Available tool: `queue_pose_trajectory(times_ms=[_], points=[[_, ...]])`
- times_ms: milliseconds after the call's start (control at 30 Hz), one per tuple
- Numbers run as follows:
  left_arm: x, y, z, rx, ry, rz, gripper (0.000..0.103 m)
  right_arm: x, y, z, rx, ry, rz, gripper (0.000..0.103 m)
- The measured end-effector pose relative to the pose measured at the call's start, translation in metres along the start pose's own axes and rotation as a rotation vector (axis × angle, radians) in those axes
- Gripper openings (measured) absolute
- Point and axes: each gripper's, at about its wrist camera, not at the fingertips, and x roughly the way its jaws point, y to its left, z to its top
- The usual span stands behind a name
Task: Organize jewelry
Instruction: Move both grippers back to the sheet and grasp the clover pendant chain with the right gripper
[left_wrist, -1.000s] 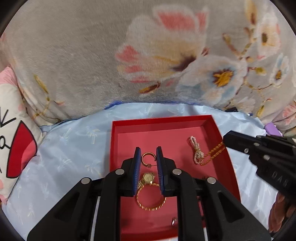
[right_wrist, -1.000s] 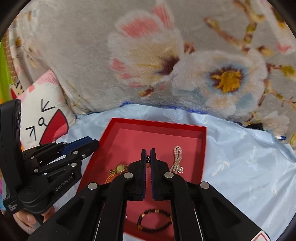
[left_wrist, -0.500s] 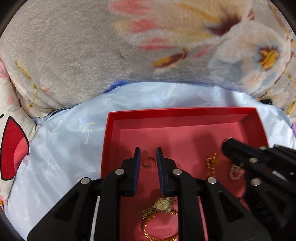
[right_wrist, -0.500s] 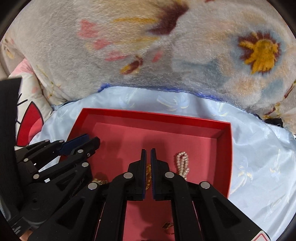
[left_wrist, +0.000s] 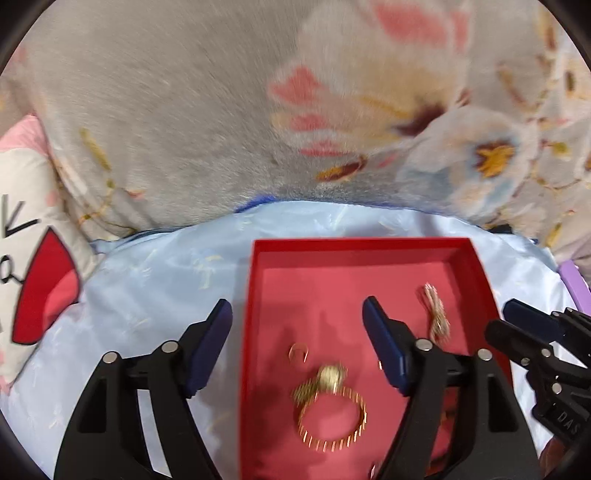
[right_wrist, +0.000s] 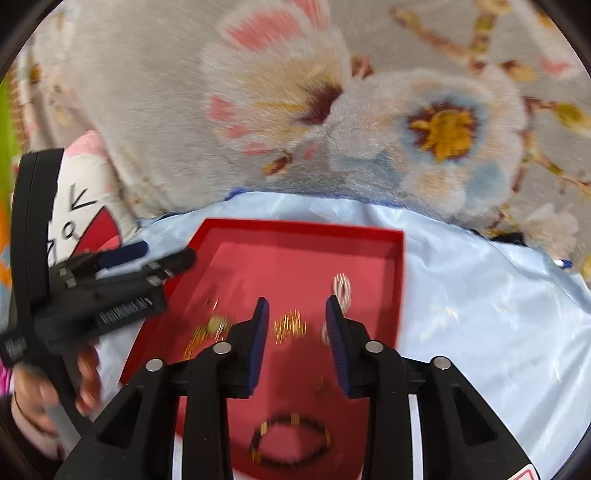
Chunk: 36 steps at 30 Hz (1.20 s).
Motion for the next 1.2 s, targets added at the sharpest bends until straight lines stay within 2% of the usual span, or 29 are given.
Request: queue_pose_trajectory(times_ms=[133,300,500,667,867,1067,1167,1200], points=[[-0.046,0.008,-0.037,0.044,-0.027,0.026,0.072,-0.046,0.003,-0.043,-0.042,-0.011,0.027,0.041],[-0.087,0.026,-0.100,-0.008,0.036,-0.028,0.072,-0.086,0.018,-0.106,-0.096,0.025,0.039,0.042],[-0.111,0.035,-0.169,-0.038,0.091,-0.006,0.072,-0.112,0.042,-0.176,-0.112,0.091,0.094,0.042],[-0.124,0.040,-0.214,-0.068,0.130,0.023,0.072,-0.121,0.077,-0.216,-0.190,0.125,0.111,0.042],[-0.132,0.038,-0.247,-0.077,0.151,0.046,0.072,-0.111,0.108,-0.236,-0.241,0.165,0.157,0.042],[-0.134,0.035,-0.251,-0.065,0.138,0.055,0.072,-0.092,0.124,-0.244,-0.271,0.199,0.152,0.042],[-0.133,0.034,-0.252,-0.057,0.140,0.050,0.072,-0.089,0.125,-0.246,-0.277,0.193,0.138,0.040],[-0.132,0.034,-0.252,-0.058,0.142,0.048,0.072,-0.089,0.126,-0.246,-0.283,0.192,0.130,0.037]])
